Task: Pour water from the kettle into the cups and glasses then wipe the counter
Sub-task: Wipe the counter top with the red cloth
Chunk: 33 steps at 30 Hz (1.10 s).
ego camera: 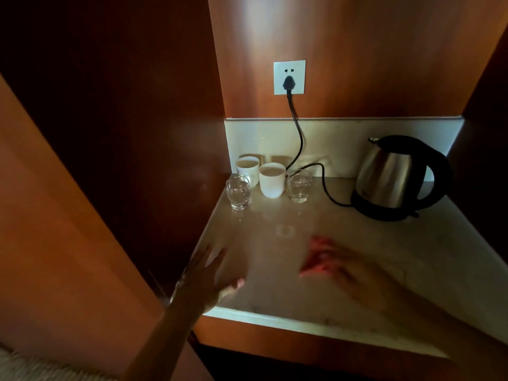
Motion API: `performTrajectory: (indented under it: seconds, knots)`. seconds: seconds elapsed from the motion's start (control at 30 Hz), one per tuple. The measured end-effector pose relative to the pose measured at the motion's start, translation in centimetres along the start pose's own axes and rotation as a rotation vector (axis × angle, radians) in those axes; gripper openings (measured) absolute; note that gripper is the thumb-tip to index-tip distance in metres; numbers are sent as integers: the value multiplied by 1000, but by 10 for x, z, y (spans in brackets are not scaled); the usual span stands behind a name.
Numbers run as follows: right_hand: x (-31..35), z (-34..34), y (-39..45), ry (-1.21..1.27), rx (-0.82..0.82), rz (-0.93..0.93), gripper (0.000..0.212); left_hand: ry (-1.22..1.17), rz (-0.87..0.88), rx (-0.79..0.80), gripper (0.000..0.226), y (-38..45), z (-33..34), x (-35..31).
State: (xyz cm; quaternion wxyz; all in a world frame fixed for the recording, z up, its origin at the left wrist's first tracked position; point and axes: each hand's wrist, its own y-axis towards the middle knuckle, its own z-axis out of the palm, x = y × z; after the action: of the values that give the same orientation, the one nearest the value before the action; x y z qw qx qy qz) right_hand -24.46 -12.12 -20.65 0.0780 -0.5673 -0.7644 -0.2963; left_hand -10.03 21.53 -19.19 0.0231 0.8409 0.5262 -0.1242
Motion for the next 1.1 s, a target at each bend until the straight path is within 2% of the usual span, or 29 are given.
performTrajectory:
  seconds: [0.07, 0.13, 0.2, 0.23, 0.3, 0.37, 0.43, 0.5, 0.57, 0.63, 0.73, 0.8, 0.87, 0.93, 1.0, 1.1]
  knots:
    - [-45, -22, 13, -99, -127, 191, 42, 10, -1, 7, 129, -2, -2, -2]
    - [-64, -16, 53, -154, -202, 259, 40, 25, 10, -10, 129, -3, -3, -2]
    - [-40, 14, 97, -183, -199, 160, 42, 25, 9, -16, 129, 1, 1, 2]
    - [-15, 30, 106, -154, -173, 72, 37, 24, 14, -23, 130, 3, 2, 6]
    - [23, 52, 90, -64, -76, -107, 29, 19, 31, -55, 131, 7, 7, 11]
    - [33, 38, 53, 3, 48, -161, 28, 14, 22, -53, 130, 9, 9, 13]
    - [6, 5, 22, 12, 36, -77, 29, 7, 13, -24, 131, 6, 6, 7]
    - [-33, -29, 15, -50, -69, 101, 30, 0, 8, -16, 130, 3, 4, 3]
    - [-61, -35, 40, -161, -173, 239, 30, -4, -1, -4, 126, 1, 1, 2]
    - [-67, -7, 79, -226, -141, 186, 32, 2, 1, -6, 126, 3, 2, 4]
    - [-17, 37, 121, -212, -135, -9, 33, 8, 2, -13, 130, 6, 3, 5]
    - [17, 56, 105, -132, -47, -113, 26, 0, 4, -34, 135, 5, 4, 5]
    - [28, 46, 65, -21, 20, -183, 28, -20, 1, -18, 129, 3, 3, 4]
    - [4, 18, 22, 34, 36, -114, 31, -25, -6, 21, 118, 1, 2, 3]
    - [-34, -19, 4, -58, -5, 28, 40, -22, -2, 34, 117, 2, 3, 3]
    - [-65, -25, 36, -159, -133, 245, 35, -24, -7, 23, 120, 4, 2, 6]
